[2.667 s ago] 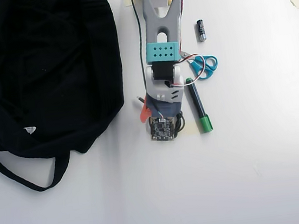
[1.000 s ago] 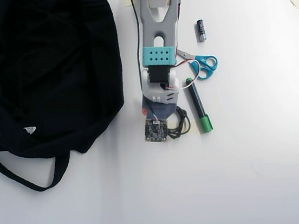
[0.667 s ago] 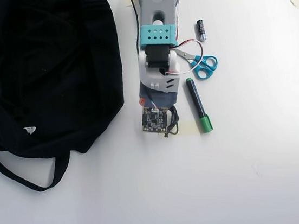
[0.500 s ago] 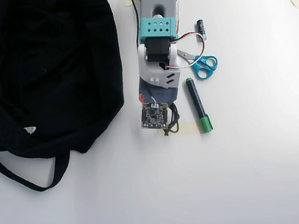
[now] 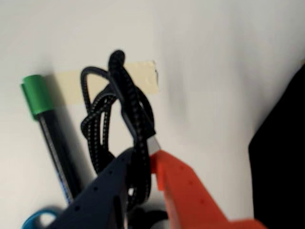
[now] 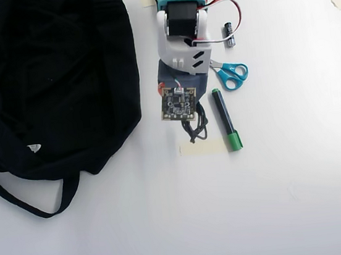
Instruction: Put the cable into the black bag
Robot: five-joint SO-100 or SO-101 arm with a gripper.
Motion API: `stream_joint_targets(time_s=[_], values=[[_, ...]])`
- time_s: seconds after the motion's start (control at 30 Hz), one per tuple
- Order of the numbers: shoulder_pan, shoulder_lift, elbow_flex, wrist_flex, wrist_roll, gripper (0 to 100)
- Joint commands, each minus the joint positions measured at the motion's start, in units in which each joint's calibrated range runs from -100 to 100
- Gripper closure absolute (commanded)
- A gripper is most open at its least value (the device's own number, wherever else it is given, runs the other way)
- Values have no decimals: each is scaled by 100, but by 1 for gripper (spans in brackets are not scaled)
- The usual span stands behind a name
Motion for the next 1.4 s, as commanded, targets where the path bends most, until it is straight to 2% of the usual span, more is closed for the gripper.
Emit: stream_joint_targets(time_s=[0.0, 0.33, 0.7, 1.37], values=[[-151, -710, -188, 277, 41, 98], [-106, -1440, -98, 501, 41, 98], [478, -2021, -26, 1078, 41, 98], [1831, -3191, 1052, 1035, -22, 98]])
